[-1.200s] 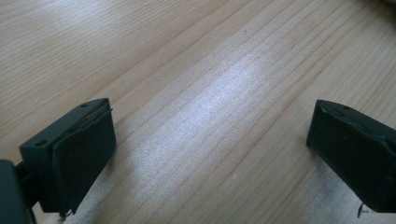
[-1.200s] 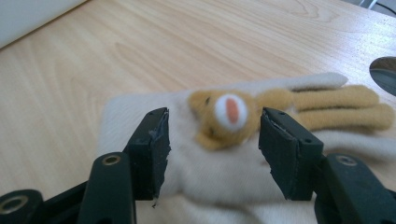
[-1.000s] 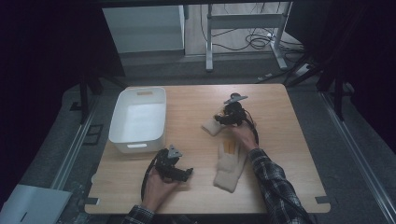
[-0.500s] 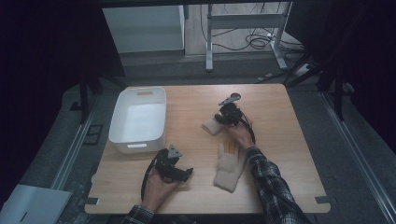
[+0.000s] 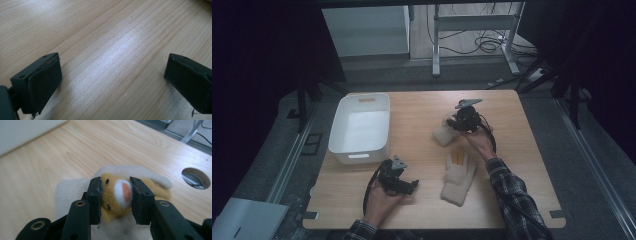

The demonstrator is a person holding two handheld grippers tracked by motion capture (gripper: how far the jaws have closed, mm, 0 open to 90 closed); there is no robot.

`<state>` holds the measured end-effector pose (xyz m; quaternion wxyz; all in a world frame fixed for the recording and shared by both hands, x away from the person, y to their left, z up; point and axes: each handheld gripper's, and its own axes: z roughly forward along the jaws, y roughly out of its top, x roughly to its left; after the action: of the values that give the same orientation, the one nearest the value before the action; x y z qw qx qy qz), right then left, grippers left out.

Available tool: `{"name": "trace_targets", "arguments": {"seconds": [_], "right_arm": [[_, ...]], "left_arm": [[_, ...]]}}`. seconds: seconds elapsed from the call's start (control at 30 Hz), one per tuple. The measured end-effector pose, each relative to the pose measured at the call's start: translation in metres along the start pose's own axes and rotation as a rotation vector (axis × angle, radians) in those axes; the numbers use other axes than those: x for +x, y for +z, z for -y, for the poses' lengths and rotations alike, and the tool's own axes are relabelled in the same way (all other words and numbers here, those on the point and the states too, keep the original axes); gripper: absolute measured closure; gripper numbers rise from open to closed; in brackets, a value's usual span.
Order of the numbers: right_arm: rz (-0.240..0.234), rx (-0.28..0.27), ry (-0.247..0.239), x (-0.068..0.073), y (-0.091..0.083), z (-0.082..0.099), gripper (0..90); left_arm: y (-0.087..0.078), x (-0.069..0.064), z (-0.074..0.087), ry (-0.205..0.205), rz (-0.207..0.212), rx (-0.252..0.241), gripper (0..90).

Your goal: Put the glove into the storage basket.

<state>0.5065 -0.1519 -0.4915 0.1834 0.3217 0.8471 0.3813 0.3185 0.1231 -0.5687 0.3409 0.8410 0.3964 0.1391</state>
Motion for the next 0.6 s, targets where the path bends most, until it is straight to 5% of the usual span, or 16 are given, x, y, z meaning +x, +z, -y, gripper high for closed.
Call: {"name": "trace_targets", "arguments": {"seconds": [0.6], "right_arm": [[-0.141,-0.044,-0.108,0.035,-0.094,0.003,63.2]], "left_arm": [[0.0,0.0,0.0,0.0,-0.001,-0.001,1.2]]}}
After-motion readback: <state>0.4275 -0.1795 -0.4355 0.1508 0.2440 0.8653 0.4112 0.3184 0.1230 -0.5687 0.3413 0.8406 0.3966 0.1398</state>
